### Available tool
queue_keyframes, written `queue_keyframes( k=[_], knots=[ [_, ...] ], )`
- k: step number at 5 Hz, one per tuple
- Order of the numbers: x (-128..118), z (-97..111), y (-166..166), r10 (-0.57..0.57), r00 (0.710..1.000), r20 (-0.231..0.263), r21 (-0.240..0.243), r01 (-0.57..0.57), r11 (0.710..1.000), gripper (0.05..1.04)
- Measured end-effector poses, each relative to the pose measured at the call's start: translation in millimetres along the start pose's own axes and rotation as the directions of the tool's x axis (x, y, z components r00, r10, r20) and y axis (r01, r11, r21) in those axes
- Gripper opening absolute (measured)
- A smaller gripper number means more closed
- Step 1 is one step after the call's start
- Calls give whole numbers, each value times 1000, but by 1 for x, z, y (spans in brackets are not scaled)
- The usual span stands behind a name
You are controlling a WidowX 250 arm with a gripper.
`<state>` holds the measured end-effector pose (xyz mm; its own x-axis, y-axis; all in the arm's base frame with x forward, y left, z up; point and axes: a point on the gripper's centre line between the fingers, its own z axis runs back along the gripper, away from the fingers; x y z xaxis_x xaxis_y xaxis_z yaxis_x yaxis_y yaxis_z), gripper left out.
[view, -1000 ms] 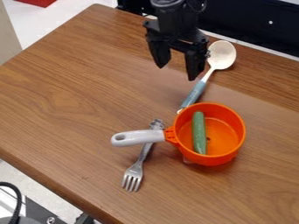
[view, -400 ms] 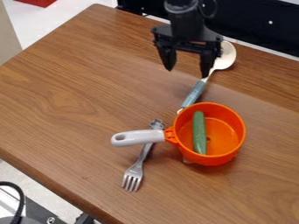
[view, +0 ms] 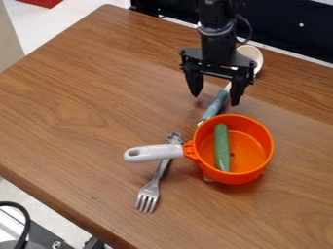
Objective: Moved the ladle to the right side of the table
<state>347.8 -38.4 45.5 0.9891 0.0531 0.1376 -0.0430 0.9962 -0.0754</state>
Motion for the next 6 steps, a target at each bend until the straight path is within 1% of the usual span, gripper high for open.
queue_keyframes(
  k=[1,2,3,4,5,6],
  knots=[
    [-1,-10,-4,-10,999,-35,-5,10,1000,999],
    [0,-10,-7,-23,999,-24,-2,23,1000,950],
    [0,-10,-7,-33,999,-25,-5,33,999,689],
    [0,-10,-6,-47,999,-26,-11,47,999,407],
    [0,-10,0,-48,998,-27,-24,47,999,239],
    [1,-10,6,-79,997,-25,-18,79,997,233]
  ],
)
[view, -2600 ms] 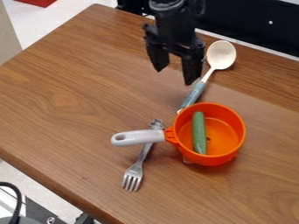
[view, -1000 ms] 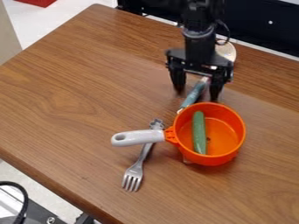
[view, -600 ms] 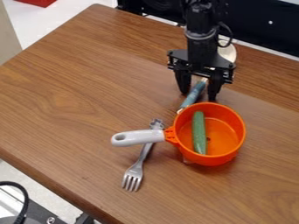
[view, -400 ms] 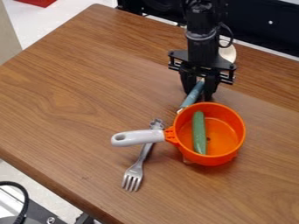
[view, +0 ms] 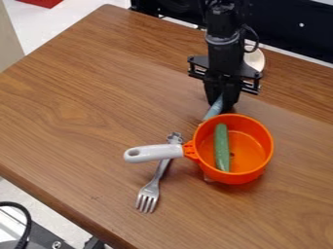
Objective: Moved the ladle to the right side of the table
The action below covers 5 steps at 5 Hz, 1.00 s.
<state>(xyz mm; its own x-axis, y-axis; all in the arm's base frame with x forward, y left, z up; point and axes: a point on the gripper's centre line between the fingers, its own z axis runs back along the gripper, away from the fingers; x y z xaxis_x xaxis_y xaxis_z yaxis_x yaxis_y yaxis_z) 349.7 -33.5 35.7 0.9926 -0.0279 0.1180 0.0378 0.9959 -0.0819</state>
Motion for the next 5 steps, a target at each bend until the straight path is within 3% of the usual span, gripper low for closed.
queue_keyframes(
  k=[1,3,4,5],
  knots=[
    [0,14,9,-15,1000,9,-6,15,1000,233],
    [-11,68,53,-23,995,99,-19,25,999,233],
    [-36,86,78,-44,993,112,-32,48,998,233],
    [-66,94,104,-82,992,95,-91,91,992,233]
  ],
)
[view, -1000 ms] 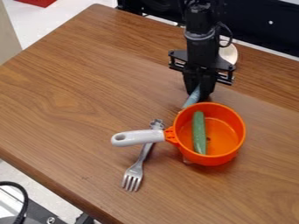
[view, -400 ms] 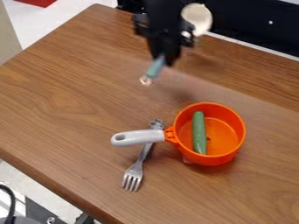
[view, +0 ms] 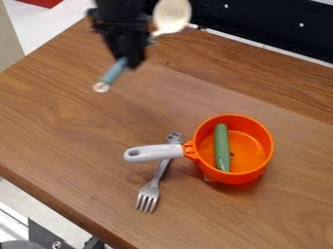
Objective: Moved the ladle to the right side of the table
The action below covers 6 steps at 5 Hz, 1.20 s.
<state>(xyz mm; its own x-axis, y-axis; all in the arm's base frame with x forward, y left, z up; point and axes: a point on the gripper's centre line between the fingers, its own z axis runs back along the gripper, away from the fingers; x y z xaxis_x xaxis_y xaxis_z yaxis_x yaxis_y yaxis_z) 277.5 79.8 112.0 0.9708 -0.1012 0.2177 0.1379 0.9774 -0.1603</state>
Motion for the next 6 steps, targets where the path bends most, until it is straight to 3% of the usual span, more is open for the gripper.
queue_keyframes(
  k=[1,2,3,4,6],
  knots=[
    [-38,-5,16,13,1000,-17,-37,-13,999,233],
    [-68,-21,17,-59,997,-43,-49,57,997,233],
    [-80,-39,19,-94,996,-8,-12,94,996,233],
    [-77,-48,19,-18,999,49,-14,19,1000,233],
    [-79,-56,15,85,995,61,-5,-85,996,233]
  ],
)
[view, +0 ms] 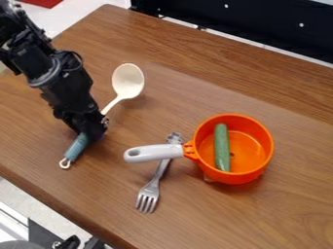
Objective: Moved the ladle to the right side of the table
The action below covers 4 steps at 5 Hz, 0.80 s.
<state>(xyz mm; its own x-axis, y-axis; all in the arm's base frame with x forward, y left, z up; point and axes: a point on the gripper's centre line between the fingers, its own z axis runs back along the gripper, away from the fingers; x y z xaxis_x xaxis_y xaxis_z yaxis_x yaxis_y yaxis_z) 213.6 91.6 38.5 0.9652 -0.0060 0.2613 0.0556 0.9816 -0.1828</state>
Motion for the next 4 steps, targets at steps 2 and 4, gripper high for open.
queue_keyframes(
  k=[2,4],
  knots=[
    [-3,-1,-3,12,998,-58,38,-10,999,513],
    [7,23,-11,-9,999,-49,27,10,1000,993]
  ],
)
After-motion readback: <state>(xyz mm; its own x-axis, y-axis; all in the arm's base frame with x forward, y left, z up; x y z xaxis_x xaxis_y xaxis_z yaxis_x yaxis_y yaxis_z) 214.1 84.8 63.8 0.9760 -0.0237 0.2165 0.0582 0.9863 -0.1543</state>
